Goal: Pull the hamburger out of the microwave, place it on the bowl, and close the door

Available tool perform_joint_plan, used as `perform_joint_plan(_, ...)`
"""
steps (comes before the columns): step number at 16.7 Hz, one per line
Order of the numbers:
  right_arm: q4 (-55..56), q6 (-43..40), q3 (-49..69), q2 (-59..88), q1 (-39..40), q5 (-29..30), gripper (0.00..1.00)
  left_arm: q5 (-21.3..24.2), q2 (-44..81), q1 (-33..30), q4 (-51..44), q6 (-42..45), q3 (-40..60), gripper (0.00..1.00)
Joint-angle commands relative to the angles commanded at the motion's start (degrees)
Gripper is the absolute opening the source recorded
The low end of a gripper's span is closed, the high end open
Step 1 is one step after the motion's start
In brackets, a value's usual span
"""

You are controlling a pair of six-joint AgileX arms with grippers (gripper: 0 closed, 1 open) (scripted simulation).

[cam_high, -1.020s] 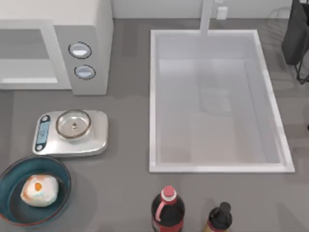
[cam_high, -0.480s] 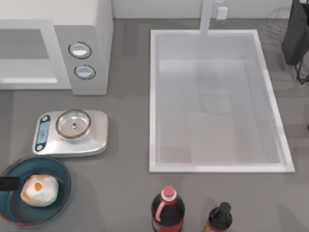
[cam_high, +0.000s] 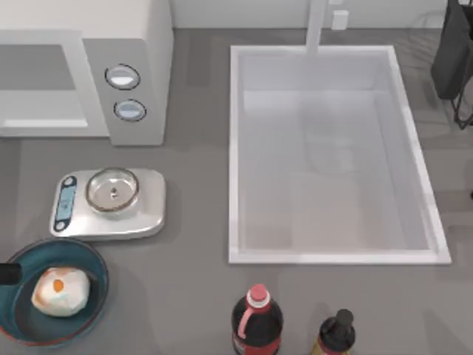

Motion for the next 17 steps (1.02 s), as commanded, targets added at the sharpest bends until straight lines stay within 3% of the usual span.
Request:
perform_joint_plan(3,0.0,0.0,0.0,0.0,0.0,0.0,1.00,7.2,8.8,7.2,7.8,0.1,0.5,0.00)
perform_joint_plan(6,0.0,0.0,0.0,0.0,0.0,0.0,1.00,11.6,13.8,11.6,12.5,0.1,1.1,0.00)
perform_joint_plan(12,0.0,0.0,0.0,0.0,0.0,0.0,1.00,12.2,14.9,12.6,12.2,0.9,1.7,0.00)
perform_joint_plan(17,0.0,0.0,0.0,0.0,0.0,0.0,1.00,16.7,27.1,23.9,2.9,11.9,13.7,0.00)
